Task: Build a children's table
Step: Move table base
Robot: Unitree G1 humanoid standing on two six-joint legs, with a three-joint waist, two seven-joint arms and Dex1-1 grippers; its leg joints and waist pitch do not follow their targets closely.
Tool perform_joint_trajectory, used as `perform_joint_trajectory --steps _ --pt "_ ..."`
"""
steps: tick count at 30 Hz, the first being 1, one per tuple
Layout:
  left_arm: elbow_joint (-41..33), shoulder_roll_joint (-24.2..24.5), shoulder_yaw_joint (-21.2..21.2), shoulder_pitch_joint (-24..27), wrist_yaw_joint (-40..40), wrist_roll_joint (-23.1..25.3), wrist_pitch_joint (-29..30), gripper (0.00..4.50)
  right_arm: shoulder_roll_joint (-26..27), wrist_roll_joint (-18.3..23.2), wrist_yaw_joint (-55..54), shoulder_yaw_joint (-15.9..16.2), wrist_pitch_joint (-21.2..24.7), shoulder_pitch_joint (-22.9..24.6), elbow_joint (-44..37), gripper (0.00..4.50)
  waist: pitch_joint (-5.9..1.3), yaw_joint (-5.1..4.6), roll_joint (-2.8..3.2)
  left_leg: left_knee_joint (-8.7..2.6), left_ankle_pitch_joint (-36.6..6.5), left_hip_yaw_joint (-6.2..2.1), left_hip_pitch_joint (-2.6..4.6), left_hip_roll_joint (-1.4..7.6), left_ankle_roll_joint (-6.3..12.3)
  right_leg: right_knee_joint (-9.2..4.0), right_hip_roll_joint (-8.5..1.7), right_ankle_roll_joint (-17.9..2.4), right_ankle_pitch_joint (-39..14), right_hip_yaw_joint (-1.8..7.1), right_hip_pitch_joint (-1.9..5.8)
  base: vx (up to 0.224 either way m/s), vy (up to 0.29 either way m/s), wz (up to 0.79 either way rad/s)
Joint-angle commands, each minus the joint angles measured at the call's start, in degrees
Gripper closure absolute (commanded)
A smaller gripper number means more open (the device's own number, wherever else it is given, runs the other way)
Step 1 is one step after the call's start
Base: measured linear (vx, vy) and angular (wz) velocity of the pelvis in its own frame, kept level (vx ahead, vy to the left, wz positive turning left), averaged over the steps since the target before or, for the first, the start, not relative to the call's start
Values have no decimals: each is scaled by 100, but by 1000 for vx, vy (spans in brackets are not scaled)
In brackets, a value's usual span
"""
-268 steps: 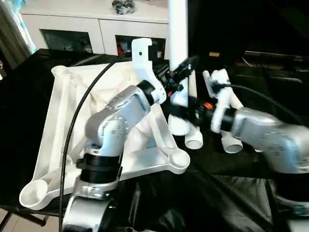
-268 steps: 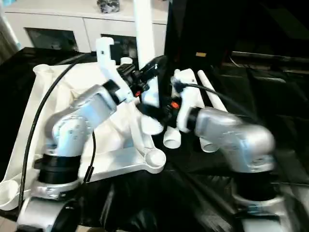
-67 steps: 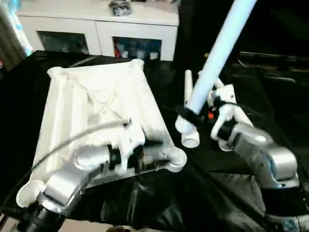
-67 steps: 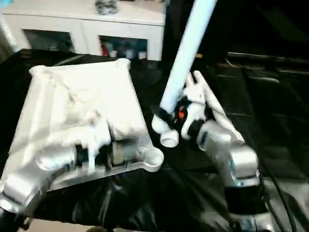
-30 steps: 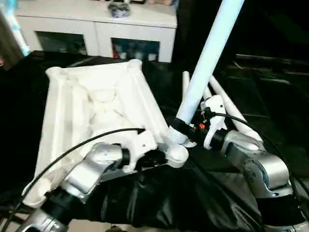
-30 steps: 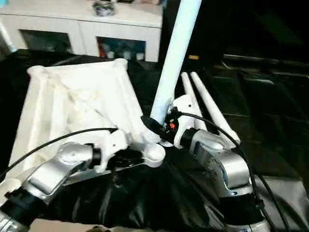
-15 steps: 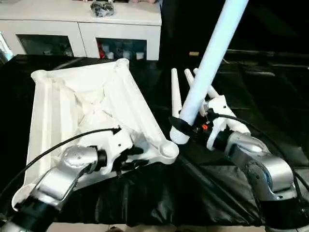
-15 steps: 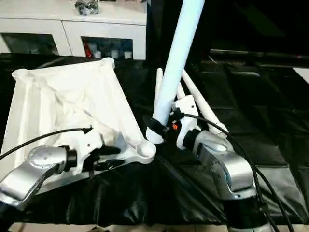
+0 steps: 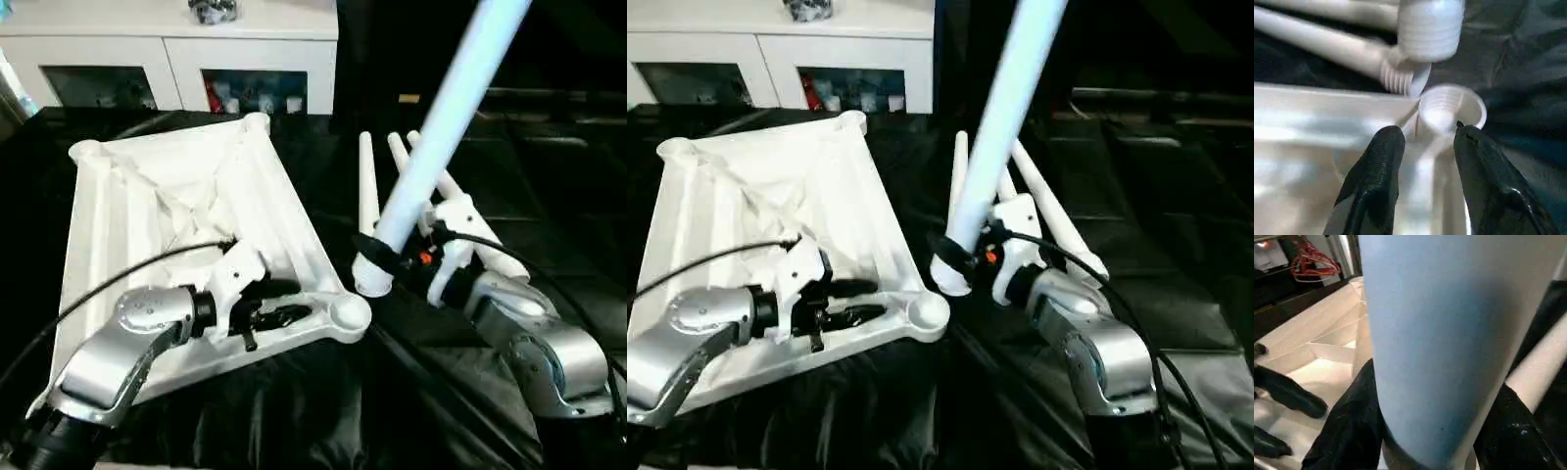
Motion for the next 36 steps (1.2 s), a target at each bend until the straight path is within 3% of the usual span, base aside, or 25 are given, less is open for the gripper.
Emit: perform_joint_trajectory --steps 1,3,5,7,10,11,13,14,15,18,19,23,25,28,29,32,36 --pt "-351 -49 -6 14 120 -93 313 251 -71 63 -35 -113 111 62 -305 259 -358 -9 88 -405 -1233 -54 62 194 -112 -370 -216 -1192 -677 180 271 0 0 0" --pt "-482 -130 -70 -52 214 -128 479 251 -99 81 -63 -149 152 114 -389 259 -360 -22 95 -375 -932 -48 32 175 -28 -333 -206 -1283 -321 168 302 0 0 0" --pt "-586 -172 -138 -119 256 -154 616 251 -118 90 -107 -182 200 149 -470 259 -323 -30 97 -383 -1043 -40 32 170 9 -369 -209 -1280 -617 168 298 0 0 0" --pt "-732 -222 -179 -203 321 -210 825 251 -126 125 -147 -218 280 189 -592 259 -272 -52 114 -414 -1339 -41 48 181 -43 -425 -210 -1166 -1282 172 272 0 0 0" --pt "-891 -272 -159 -268 398 -295 1086 251 -127 174 -177 -222 349 226 -705 259 -240 -71 108 -431 -1535 -55 49 179 -101 -469 -216 -1012 -1792 175 252 0 0 0" --pt "-950 -254 -137 -264 375 -356 1171 251 -129 189 -171 -210 367 231 -728 259 -223 -92 61 -441 -1562 -55 42 182 -106 -493 -213 -931 -1917 177 233 0 0 0" --pt "-1079 -203 -94 -244 326 -452 1336 251 -134 214 -159 -197 410 234 -764 259 -210 -112 47 -447 -1586 -58 41 178 -110 -503 -214 -857 -2080 181 217 0 0 0" --pt "-1171 -168 -69 -227 307 -533 1491 251 -141 225 -146 -192 434 237 -782 259 -212 -122 69 -445 -1562 -65 42 177 -112 -499 -217 -845 -2073 181 214 0 0 0" --pt "-1361 -8 -67 -174 193 -675 1761 234 -155 222 -108 -170 448 233 -764 259 -201 -133 16 -450 -1544 -67 31 178 -104 -487 -218 -839 -2068 181 217 0 0 0" --pt "-1491 163 -124 -156 96 -747 1999 217 -164 215 -81 -156 456 222 -734 259 -199 -151 46 -446 -1475 -67 38 174 -91 -485 -205 -850 -1980 177 200 0 0 0" --pt "-1539 257 -164 -141 83 -712 2066 214 -163 214 -77 -150 465 212 -726 259 -192 -144 1 -448 -1417 -65 34 179 -62 -474 -210 -864 -1911 185 202 0 0 0" --pt "-1647 793 -405 116 60 -333 2134 204 -114 202 -55 -64 492 112 -644 259 -183 -155 -19 -451 -1227 -56 26 180 -28 -453 -202 -860 -1652 185 202 0 0 0" --pt "-1624 806 -435 148 101 -316 2150 198 -111 205 -55 -43 490 95 -628 259 -195 -153 -53 -439 -1141 -42 34 183 -23 -446 -204 -895 -1513 190 205 0 0 0" --pt "-1421 858 -647 157 318 -92 2119 195 -100 207 -41 -3 491 45 -581 259 -186 -137 -28 -437 -1083 -40 39 187 -38 -423 -203 -994 -1306 189 201 0 0 0" --pt "-1236 821 -742 132 411 57 2042 195 -95 201 -28 7 485 29 -562 259 -187 -120 -67 -438 -1038 -41 24 185 -13 -413 -211 -969 -1290 192 219 0 0 0" --pt "-837 645 -774 46 598 194 1949 195 -80 190 -10 26 464 -19 -510 259 -204 -121 -79 -426 -1013 -36 25 176 -28 -407 -212 -940 -1278 196 225 0 0 0" --pt "-358 411 -777 -118 769 358 1823 230 -74 182 -9 54 434 -38 -476 259 -212 -97 -85 -415 -993 -34 33 181 -27 -402 -218 -1021 -1164 196 227 0 0 0"
